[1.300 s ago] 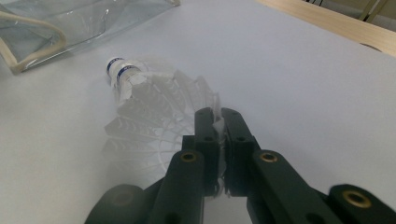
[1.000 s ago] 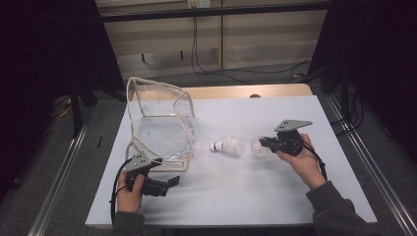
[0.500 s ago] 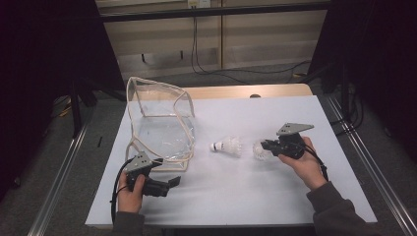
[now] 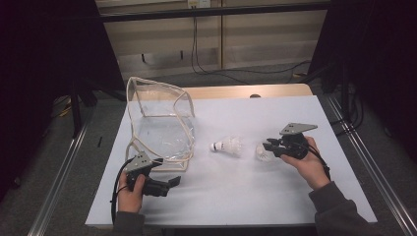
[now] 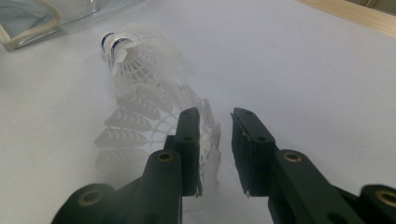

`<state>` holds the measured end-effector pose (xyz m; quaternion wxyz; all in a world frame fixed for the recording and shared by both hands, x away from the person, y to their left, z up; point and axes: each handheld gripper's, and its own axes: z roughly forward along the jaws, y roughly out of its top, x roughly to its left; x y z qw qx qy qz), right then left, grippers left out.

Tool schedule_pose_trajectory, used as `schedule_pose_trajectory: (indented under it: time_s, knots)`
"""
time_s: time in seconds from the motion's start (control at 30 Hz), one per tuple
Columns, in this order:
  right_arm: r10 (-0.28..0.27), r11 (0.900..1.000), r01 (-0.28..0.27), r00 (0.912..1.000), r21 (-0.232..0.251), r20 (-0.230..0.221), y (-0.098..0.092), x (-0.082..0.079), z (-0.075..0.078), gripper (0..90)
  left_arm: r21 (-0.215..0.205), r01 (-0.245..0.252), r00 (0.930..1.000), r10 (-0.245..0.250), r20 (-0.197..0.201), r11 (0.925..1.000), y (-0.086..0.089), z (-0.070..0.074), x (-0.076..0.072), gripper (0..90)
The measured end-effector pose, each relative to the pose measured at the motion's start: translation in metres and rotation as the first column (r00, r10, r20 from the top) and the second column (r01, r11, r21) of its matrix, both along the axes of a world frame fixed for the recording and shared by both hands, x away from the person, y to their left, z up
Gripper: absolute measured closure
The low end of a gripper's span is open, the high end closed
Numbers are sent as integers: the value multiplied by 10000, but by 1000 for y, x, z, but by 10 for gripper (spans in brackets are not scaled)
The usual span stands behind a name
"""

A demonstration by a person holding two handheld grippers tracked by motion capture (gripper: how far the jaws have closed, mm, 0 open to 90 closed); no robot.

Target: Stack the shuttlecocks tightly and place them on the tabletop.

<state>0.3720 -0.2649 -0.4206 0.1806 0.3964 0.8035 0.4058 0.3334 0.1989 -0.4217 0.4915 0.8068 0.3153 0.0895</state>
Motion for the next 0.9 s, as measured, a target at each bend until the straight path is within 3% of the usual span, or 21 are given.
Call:
schedule_pose_trajectory:
  time_s: [0.5, 0.9]
  knots:
    - [-396, 9992, 396, 9992, -30, 56, -7, -2, 6, 516, 28, 36, 10000, -35, -17, 10000, -1, 0, 0, 28]
    - [-596, 9981, 598, 9981, -143, 165, -11, -3, 9, 486, 47, 49, 10000, -49, -20, 10000, -1, 0, 0, 28]
